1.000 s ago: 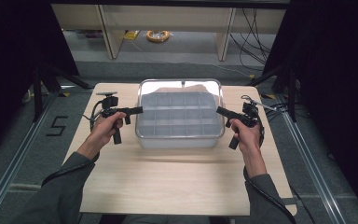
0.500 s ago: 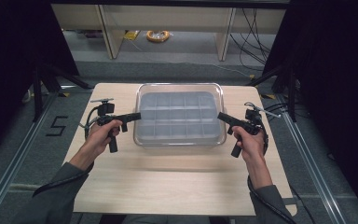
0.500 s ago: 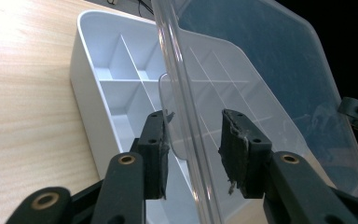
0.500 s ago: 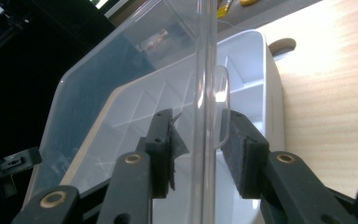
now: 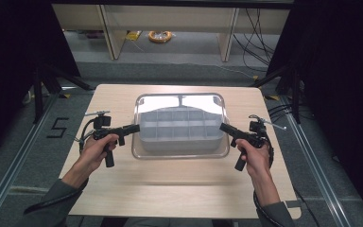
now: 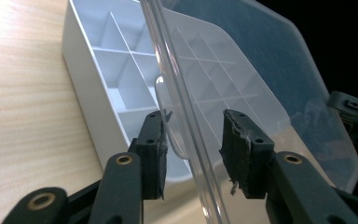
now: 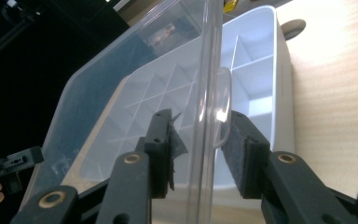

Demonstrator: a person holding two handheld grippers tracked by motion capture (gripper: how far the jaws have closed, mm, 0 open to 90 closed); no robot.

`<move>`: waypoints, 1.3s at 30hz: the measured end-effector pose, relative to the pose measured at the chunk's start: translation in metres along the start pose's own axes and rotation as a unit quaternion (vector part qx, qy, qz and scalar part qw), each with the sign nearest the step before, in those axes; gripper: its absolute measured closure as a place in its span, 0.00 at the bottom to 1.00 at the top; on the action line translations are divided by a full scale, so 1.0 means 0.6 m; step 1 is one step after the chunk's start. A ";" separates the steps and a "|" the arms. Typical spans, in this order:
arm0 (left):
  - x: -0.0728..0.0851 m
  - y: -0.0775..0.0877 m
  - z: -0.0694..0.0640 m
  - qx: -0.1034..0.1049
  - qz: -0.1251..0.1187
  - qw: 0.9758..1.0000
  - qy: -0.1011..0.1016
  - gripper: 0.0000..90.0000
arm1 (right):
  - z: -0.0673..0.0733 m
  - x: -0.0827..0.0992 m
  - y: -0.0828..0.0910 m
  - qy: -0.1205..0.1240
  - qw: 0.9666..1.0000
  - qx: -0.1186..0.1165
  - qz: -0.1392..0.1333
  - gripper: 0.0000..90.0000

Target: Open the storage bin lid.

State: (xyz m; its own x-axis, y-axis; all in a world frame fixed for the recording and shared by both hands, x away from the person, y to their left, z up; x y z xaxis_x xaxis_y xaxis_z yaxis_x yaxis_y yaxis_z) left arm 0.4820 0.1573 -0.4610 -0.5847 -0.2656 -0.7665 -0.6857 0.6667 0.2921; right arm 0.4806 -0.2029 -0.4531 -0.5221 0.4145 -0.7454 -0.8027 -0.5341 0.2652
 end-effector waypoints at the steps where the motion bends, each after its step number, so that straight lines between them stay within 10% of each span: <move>1: 0.005 0.004 -0.001 -0.001 0.002 1.000 -0.003 0.67 | 0.003 0.005 0.003 -0.006 1.000 -0.003 0.003 0.72; 39: 0.135 0.079 -0.032 0.032 0.042 0.999 -0.010 0.64 | 0.002 0.112 0.101 0.004 1.000 -0.005 0.013 0.71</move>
State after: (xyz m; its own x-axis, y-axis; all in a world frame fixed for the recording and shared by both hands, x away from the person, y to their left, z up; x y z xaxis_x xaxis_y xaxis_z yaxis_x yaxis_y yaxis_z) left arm 0.3937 0.1539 -0.4981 -0.6302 -0.1932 -0.7520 -0.6045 0.7299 0.3190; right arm 0.3965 -0.2064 -0.4862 -0.5411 0.3946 -0.7426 -0.7858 -0.5520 0.2791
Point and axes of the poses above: each handheld gripper's, and its own axes: y roughly backward along the jaws, x roughly out of its underside, z roughly to its left, the point moved 8 cm from there along -y, roughly forward along the jaws, and after that the axes turned 9 degrees about -z, right-handed, at the moved point
